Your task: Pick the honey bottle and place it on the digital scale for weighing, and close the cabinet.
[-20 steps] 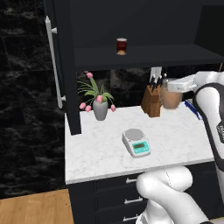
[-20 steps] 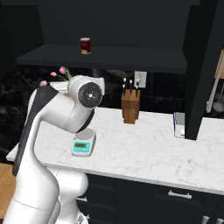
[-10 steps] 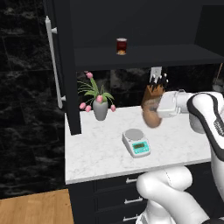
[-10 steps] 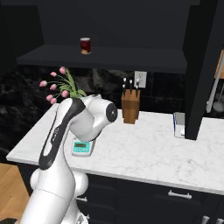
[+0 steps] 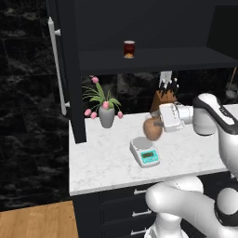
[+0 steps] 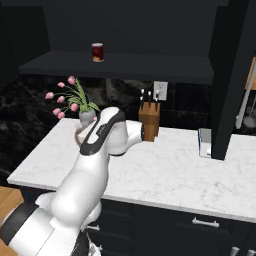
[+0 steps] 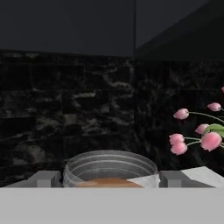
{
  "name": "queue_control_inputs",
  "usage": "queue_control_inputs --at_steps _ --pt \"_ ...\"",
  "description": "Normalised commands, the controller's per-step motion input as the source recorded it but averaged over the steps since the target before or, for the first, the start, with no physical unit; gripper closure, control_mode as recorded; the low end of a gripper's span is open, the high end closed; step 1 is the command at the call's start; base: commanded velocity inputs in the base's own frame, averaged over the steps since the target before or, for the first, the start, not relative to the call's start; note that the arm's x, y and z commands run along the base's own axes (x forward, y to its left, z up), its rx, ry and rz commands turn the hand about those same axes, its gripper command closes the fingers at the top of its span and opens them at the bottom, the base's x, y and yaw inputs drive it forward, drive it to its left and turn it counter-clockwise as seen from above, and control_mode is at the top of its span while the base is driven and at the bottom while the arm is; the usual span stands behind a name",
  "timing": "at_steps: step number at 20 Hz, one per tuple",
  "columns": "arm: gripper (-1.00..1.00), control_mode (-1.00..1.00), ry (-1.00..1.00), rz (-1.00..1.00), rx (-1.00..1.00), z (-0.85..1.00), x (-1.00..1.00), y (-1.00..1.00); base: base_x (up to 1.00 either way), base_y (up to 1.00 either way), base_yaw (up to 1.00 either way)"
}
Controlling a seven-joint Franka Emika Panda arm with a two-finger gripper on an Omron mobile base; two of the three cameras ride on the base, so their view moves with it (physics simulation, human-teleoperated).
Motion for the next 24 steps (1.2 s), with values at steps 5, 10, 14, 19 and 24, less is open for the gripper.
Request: queue_control_inputs --at_steps 5,10,14,19,24 --pt "1.0 -1.0 -0.02 0.06 0.04 -0.18 0.32 0.0 0.0 0.0 0.0" --pt "1.0 -1.0 -0.08 0.01 0.0 -0.23 0.31 0.0 0.0 0.0 0.0" --pt "1.0 -1.0 -0.03 0.02 0.0 -0.28 0.18 0.0 0.0 0.0 0.0" --pt "1.0 -1.0 0.0 0.02 0.0 -0.17 0.0 0.03 0.0 0.0 0.0" --pt "1.0 -1.0 -0.04 0.0 0.01 -0.11 0.0 0.04 0.0 0.0 0.0"
